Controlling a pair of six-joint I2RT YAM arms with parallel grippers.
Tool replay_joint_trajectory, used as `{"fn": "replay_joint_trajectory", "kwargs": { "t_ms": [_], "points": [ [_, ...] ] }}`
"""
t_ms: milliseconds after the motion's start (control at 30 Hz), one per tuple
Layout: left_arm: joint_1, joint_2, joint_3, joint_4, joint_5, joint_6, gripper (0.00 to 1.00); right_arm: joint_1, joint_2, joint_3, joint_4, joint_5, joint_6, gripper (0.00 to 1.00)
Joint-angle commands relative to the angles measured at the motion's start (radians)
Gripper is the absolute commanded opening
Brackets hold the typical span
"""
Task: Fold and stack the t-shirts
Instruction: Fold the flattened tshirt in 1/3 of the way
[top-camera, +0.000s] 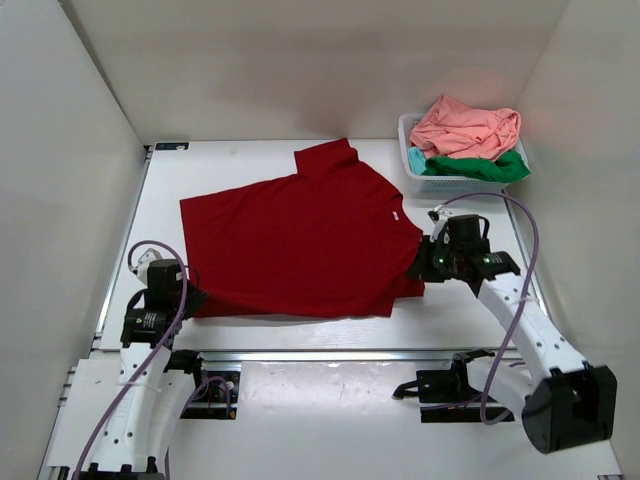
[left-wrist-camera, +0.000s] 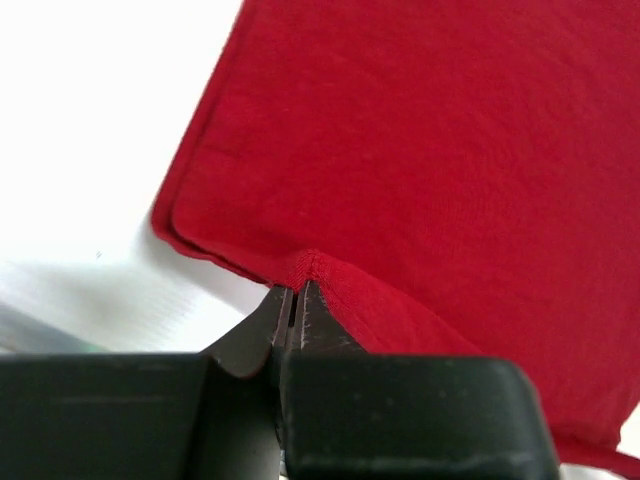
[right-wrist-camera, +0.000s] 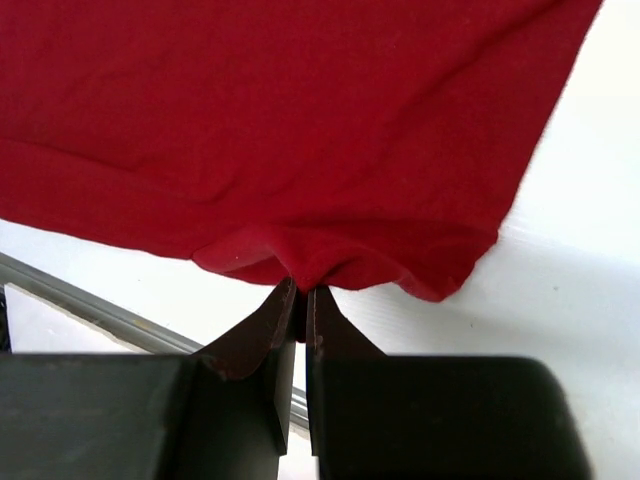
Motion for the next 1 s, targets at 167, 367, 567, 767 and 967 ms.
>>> {"fn": "replay_joint_trajectory", "kwargs": {
  "t_ms": [167, 367, 567, 767, 967],
  "points": [
    [0.017, -0.006, -0.004, -0.1, -0.15, -0.147, 0.0, -0.022, 0.223, 0.161, 0.128, -0.049, -0.059, 0.0],
    [0.028, 0.047, -0.009, -0.089, -0.165, -0.168, 0.03, -0.045, 0.386, 0.329, 0.124, -0.069, -0.088, 0.0],
    [0.043, 0.113, -0.012, -0.038, -0.16, -0.173, 0.05, -0.059, 0.52, 0.484, 0.104, -0.09, -0.093, 0.0],
    [0.043, 0.153, -0.04, 0.009, -0.164, -0.181, 0.06, -0.054, 0.631, 0.551, 0.096, -0.092, -0.122, 0.01],
    [0.072, 0.17, -0.057, 0.046, -0.19, -0.187, 0.08, -0.068, 0.704, 0.639, 0.087, -0.092, -0.137, 0.0]
  ]
}}
